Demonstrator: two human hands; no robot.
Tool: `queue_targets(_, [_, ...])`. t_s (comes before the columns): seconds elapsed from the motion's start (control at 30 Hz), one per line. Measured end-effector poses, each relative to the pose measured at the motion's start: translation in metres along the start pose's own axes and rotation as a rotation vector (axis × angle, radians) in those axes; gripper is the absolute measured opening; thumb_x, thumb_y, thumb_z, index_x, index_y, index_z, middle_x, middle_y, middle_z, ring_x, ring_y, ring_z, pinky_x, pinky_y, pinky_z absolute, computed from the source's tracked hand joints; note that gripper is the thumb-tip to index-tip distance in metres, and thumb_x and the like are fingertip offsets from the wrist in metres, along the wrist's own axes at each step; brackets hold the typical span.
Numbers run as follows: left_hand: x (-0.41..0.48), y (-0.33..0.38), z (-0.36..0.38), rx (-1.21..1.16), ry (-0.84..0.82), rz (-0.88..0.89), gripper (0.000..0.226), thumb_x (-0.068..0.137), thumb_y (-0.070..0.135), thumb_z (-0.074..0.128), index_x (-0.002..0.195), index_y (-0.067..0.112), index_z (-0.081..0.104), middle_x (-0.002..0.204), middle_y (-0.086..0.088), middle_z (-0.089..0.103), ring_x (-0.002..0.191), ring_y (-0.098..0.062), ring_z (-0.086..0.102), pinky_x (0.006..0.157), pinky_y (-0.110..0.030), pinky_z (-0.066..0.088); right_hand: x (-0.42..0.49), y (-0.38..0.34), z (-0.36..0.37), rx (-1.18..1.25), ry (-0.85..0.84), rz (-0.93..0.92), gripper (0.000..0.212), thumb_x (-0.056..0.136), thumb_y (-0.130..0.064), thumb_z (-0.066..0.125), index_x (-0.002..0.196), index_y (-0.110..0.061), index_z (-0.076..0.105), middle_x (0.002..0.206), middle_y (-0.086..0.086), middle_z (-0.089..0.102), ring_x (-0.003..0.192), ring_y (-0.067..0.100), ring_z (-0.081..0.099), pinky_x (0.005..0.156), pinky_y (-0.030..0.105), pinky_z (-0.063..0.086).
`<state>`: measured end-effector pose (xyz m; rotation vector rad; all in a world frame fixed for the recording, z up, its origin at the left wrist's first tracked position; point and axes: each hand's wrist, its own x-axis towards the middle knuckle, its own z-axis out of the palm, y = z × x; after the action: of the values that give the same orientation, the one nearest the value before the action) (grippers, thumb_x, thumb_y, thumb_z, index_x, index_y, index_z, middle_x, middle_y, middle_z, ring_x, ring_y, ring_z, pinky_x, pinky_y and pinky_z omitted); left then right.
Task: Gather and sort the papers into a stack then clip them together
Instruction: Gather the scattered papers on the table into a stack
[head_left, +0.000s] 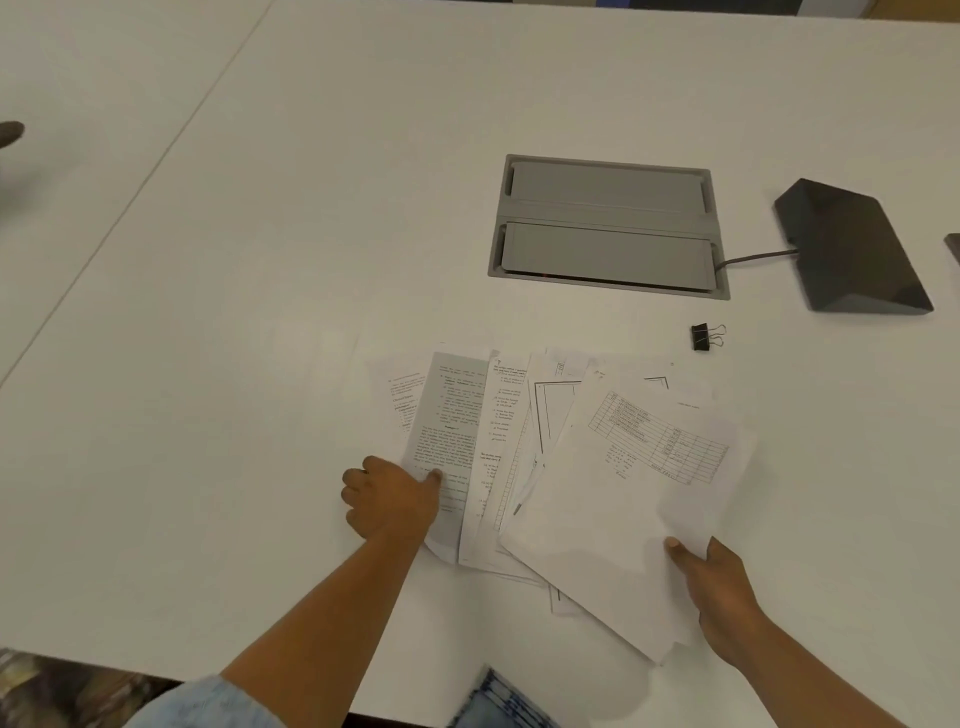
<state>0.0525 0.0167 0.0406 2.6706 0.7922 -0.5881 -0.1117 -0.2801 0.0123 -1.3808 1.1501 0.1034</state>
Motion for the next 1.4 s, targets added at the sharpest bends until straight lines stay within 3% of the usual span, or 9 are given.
queue_targets(0.23, [0.015, 0.027, -0.017, 0.382, -0.215, 0.231, 0.082, 0.074, 0.049, 0.075, 0.135, 0.006, 0.042, 0.128, -0.012, 0.052, 0.122, -0.027, 0.049, 0.089, -0.038, 0.05, 0.003, 0.001, -0.002, -0.007, -0.013, -0.005, 0.036, 0.096, -0.009, 0.059, 0.132, -0.009, 0.058, 0.12, 0.008, 0.067, 0.112, 0.033, 0.06, 0.102, 0.045, 0.045])
queue_targets(0.47, [0.019, 0.032, -0.011, 0.09, -0.215, 0.086, 0.089, 0.066, 0.045, 0.087, 0.13, 0.001, 0.043, 0.124, -0.014, 0.048, 0.119, -0.028, 0.046, 0.079, -0.03, 0.05, 0.004, 0.002, -0.004, -0.011, -0.035, 0.005, 0.036, 0.096, -0.009, 0.059, 0.132, -0.009, 0.058, 0.122, 0.009, 0.067, 0.113, 0.034, 0.061, 0.103, 0.05, 0.045])
queue_targets(0.6, [0.014, 0.03, -0.009, -0.092, -0.206, -0.011, 0.089, 0.06, 0.035, 0.093, 0.126, 0.005, 0.041, 0.125, -0.017, 0.048, 0.114, -0.029, 0.054, 0.082, -0.036, 0.054, 0.005, 0.003, -0.004, -0.016, -0.039, 0.012, 0.035, 0.095, -0.011, 0.06, 0.131, -0.011, 0.059, 0.122, 0.009, 0.068, 0.113, 0.033, 0.062, 0.105, 0.052, 0.045])
queue_targets(0.77, [0.006, 0.031, -0.003, 0.015, -0.11, 0.035, 0.077, 0.065, 0.037, 0.086, 0.125, 0.014, 0.044, 0.126, -0.014, 0.048, 0.115, -0.031, 0.055, 0.098, -0.042, 0.049, 0.006, 0.005, -0.005, -0.022, -0.04, 0.014, 0.037, 0.095, -0.012, 0.061, 0.132, -0.01, 0.058, 0.124, 0.009, 0.068, 0.114, 0.033, 0.061, 0.106, 0.053, 0.044])
queue_targets(0.9, [0.004, 0.031, -0.002, -0.4, -0.252, -0.051, 0.07, 0.065, 0.026, 0.09, 0.112, 0.009, 0.041, 0.096, -0.007, 0.06, 0.088, -0.029, 0.066, 0.08, -0.042, 0.059, 0.005, 0.003, -0.005, -0.024, -0.048, 0.013, 0.036, 0.095, -0.01, 0.06, 0.131, -0.011, 0.059, 0.122, 0.008, 0.068, 0.113, 0.032, 0.062, 0.105, 0.051, 0.045])
queue_targets(0.97, [0.004, 0.026, -0.005, -0.59, -0.334, -0.084, 0.057, 0.065, 0.021, 0.091, 0.105, 0.005, 0.053, 0.095, -0.008, 0.067, 0.08, -0.028, 0.068, 0.069, -0.038, 0.06, 0.005, 0.003, -0.005, -0.022, -0.05, 0.008, 0.034, 0.096, -0.009, 0.059, 0.13, -0.012, 0.06, 0.12, 0.007, 0.069, 0.112, 0.031, 0.062, 0.104, 0.049, 0.045])
queue_targets(1.13, [0.007, 0.013, -0.012, -0.611, -0.35, 0.045, 0.031, 0.073, 0.015, 0.086, 0.091, 0.007, 0.062, 0.096, -0.009, 0.071, 0.078, -0.029, 0.071, 0.058, -0.029, 0.055, 0.005, 0.003, -0.004, -0.039, -0.049, 0.003, 0.034, 0.096, -0.01, 0.059, 0.13, -0.013, 0.06, 0.122, 0.007, 0.068, 0.114, 0.031, 0.062, 0.105, 0.049, 0.045])
queue_targets(1.3, [0.013, 0.002, -0.016, -0.459, -0.31, 0.256, 0.017, 0.092, 0.019, 0.065, 0.105, 0.012, 0.057, 0.108, -0.008, 0.068, 0.087, -0.027, 0.066, 0.072, -0.035, 0.057, 0.001, -0.002, -0.003, -0.084, -0.045, -0.037, 0.035, 0.096, -0.01, 0.059, 0.131, -0.012, 0.059, 0.121, 0.006, 0.067, 0.113, 0.03, 0.061, 0.104, 0.046, 0.045])
queue_targets(1.4, [0.015, -0.008, -0.025, -0.332, -0.257, 0.344, 0.024, 0.097, 0.022, 0.056, 0.119, 0.012, 0.058, 0.117, -0.009, 0.067, 0.097, -0.03, 0.066, 0.079, -0.036, 0.055, -0.004, -0.007, 0.0, -0.128, -0.05, -0.07, 0.037, 0.097, -0.011, 0.058, 0.133, -0.011, 0.057, 0.12, 0.006, 0.066, 0.113, 0.03, 0.06, 0.102, 0.044, 0.045])
